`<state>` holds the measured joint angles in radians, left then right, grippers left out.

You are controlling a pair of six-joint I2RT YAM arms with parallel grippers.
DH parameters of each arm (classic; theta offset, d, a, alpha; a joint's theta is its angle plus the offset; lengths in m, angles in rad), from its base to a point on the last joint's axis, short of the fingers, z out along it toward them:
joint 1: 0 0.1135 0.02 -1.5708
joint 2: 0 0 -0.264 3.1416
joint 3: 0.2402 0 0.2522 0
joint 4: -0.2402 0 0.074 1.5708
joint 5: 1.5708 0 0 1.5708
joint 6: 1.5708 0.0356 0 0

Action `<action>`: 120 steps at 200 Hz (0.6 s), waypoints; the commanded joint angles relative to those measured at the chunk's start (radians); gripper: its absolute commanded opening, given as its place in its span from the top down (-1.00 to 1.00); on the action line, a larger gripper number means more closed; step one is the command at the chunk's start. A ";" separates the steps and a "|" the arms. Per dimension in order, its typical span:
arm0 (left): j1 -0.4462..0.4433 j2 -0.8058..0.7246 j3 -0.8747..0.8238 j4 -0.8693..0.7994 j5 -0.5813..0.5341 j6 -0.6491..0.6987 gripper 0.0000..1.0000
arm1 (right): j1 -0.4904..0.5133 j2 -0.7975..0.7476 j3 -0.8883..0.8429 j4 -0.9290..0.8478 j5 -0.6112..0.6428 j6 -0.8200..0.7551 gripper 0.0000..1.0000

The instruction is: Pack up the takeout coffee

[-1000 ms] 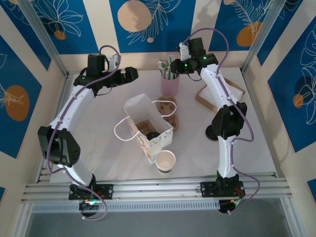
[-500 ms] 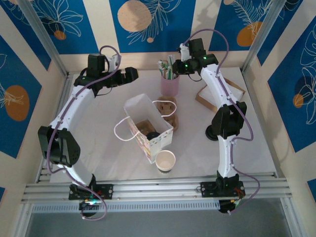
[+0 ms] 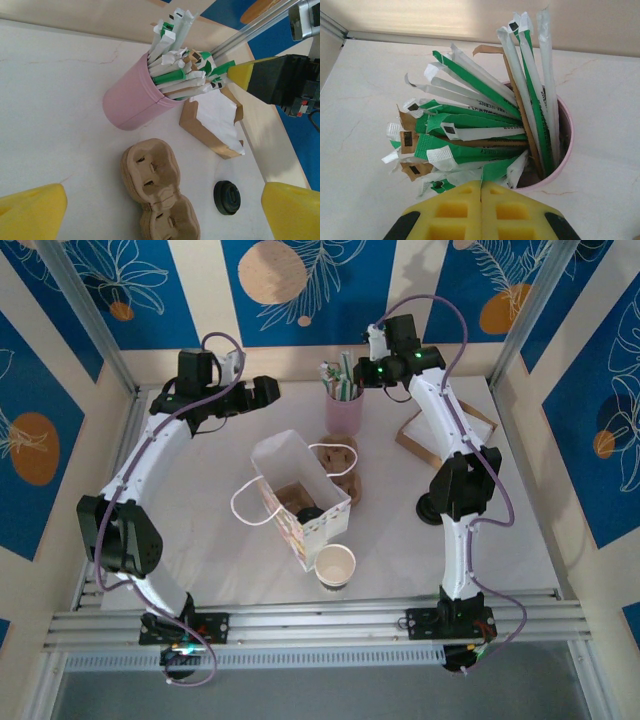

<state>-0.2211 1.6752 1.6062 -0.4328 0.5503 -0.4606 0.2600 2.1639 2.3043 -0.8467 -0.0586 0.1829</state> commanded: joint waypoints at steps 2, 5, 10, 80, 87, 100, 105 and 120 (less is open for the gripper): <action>-0.008 -0.014 0.000 0.020 0.030 0.017 -1.00 | 0.004 0.009 0.036 -0.030 -0.001 -0.018 0.73; -0.009 -0.014 0.000 0.020 0.031 0.017 -1.00 | 0.004 0.012 0.039 -0.033 -0.001 -0.020 0.73; -0.010 -0.014 -0.002 0.020 0.030 0.017 -1.00 | 0.003 0.014 0.040 -0.036 0.000 -0.022 0.73; -0.009 -0.013 -0.009 0.030 0.033 0.011 -1.00 | 0.009 0.007 0.052 -0.063 0.014 -0.040 0.60; -0.010 -0.014 -0.009 0.032 0.033 0.011 -1.00 | 0.009 0.007 0.050 -0.067 0.014 -0.042 0.59; -0.009 -0.015 -0.012 0.033 0.033 0.010 -1.00 | 0.010 0.004 0.046 -0.075 0.014 -0.043 0.58; -0.009 -0.014 -0.012 0.034 0.035 0.010 -1.00 | 0.011 0.002 0.043 -0.077 0.014 -0.043 0.55; -0.010 -0.015 -0.014 0.037 0.039 0.008 -1.00 | 0.011 -0.008 0.028 -0.071 0.015 -0.043 0.53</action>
<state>-0.2211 1.6752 1.6032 -0.4255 0.5514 -0.4610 0.2626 2.1639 2.3215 -0.8925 -0.0479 0.1562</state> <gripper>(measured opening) 0.999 0.232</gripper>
